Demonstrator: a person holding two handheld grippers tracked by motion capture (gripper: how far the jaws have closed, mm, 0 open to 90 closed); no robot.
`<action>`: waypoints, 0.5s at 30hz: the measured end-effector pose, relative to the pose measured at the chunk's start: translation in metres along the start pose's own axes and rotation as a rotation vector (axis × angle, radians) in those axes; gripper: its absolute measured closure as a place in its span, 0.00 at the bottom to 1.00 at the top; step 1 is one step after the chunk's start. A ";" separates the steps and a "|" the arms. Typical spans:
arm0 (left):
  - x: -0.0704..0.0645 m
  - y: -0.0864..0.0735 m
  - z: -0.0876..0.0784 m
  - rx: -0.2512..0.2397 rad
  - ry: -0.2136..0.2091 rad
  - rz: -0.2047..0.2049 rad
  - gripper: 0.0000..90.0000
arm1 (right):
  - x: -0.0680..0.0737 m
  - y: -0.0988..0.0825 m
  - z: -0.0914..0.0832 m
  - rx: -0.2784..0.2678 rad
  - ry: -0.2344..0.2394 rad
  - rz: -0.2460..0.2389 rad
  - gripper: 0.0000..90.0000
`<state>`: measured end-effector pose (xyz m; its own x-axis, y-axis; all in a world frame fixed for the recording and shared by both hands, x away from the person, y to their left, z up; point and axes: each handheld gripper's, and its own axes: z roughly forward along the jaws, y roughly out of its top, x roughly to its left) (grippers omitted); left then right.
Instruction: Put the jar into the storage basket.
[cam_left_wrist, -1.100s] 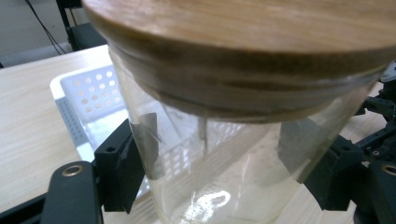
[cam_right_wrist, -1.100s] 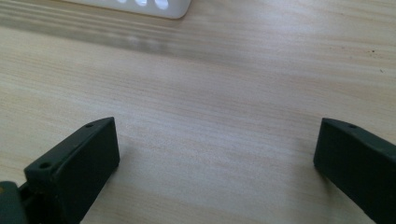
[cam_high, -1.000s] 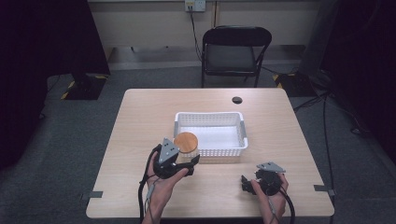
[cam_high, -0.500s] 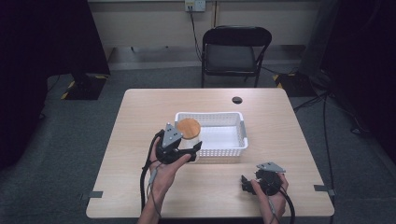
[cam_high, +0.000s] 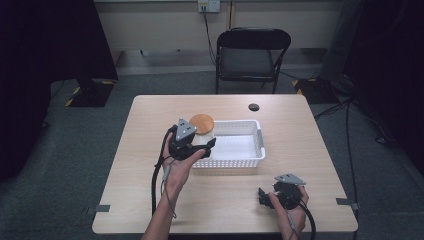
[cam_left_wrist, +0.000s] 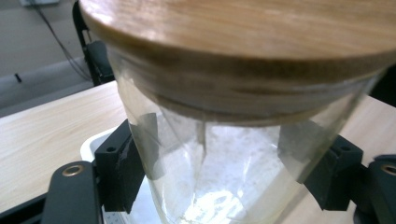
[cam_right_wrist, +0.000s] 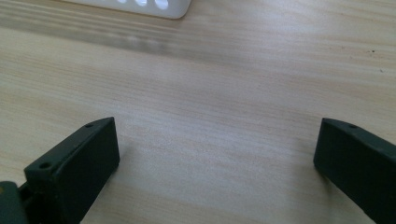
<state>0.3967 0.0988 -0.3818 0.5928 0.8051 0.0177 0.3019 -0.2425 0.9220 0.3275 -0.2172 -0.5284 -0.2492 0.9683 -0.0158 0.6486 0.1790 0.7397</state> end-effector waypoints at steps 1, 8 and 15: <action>0.001 0.000 0.003 -0.002 0.001 -0.003 0.28 | 0.000 0.000 0.000 0.000 0.000 0.000 0.00; 0.005 0.000 0.025 0.011 0.011 -0.017 0.28 | 0.000 0.000 0.000 -0.001 0.000 0.000 0.00; 0.006 -0.006 0.046 0.038 0.022 -0.019 0.28 | 0.000 0.000 0.000 0.000 0.000 -0.001 0.00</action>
<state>0.4322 0.0800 -0.4053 0.5704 0.8213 0.0089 0.3411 -0.2468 0.9071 0.3275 -0.2172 -0.5285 -0.2498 0.9681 -0.0167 0.6483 0.1800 0.7398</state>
